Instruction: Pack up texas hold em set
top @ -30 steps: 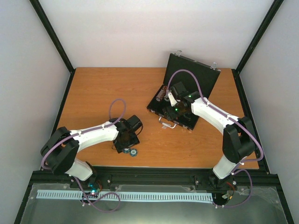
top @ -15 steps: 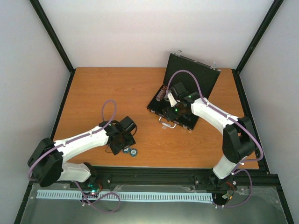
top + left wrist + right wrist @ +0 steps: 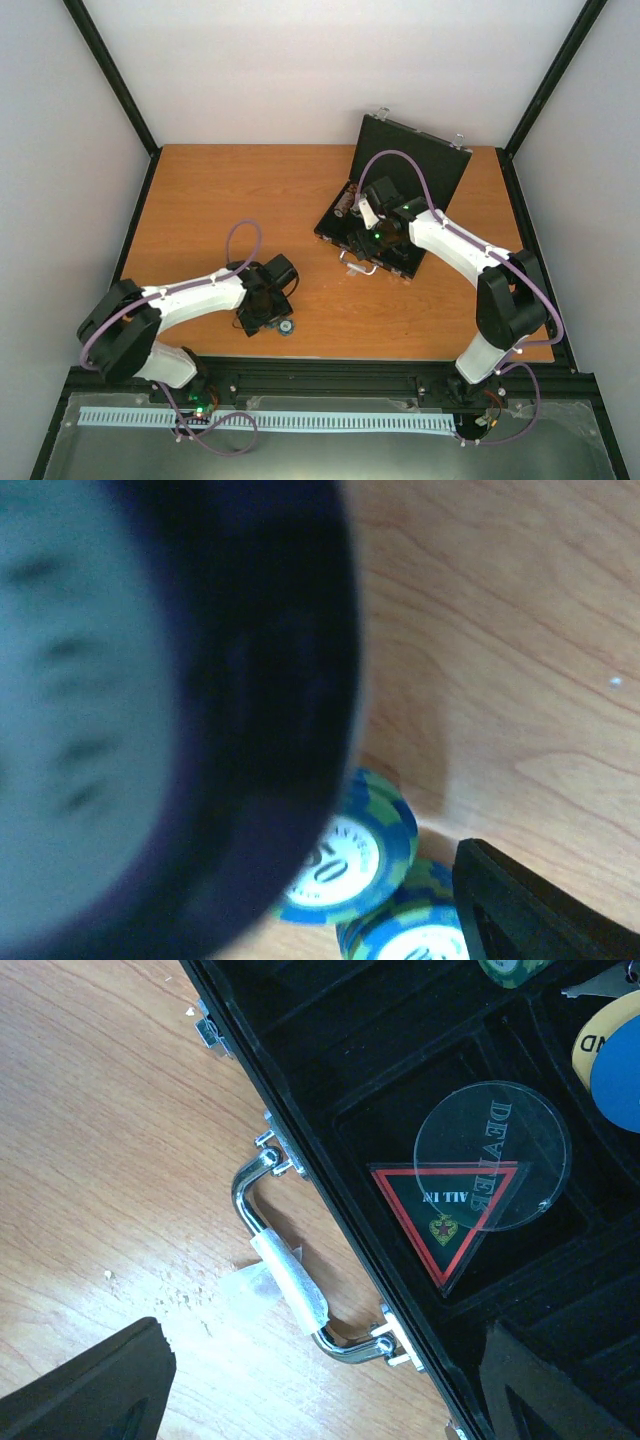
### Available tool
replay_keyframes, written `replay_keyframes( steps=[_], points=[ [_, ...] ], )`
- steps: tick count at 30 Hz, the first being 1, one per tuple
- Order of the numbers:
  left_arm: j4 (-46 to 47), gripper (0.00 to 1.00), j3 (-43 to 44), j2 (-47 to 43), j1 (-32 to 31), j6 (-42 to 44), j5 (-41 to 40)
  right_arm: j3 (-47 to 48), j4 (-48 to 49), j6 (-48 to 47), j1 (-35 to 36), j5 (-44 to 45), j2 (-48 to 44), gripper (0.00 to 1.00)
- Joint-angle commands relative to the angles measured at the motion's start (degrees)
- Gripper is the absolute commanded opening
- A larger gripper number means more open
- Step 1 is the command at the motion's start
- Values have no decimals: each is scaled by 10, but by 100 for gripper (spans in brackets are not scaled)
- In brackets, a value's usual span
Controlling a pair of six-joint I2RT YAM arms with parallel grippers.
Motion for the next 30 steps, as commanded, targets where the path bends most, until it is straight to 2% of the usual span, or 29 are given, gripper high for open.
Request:
replay_keyframes(
  steps=[1,9,23,30],
  points=[
    [34,75,19,39,3,-4,4,-1,-1,1,1,-4,9,85],
    [42,75,26,66,13,4,5,-6,3,0,1,-7,12,84],
    [39,65,1,58,17,2,7,-10,5,4,1,-12,15,83],
    [33,46,-4,57,17,2,-3,-14,3,5,1,-11,7,82]
  ],
)
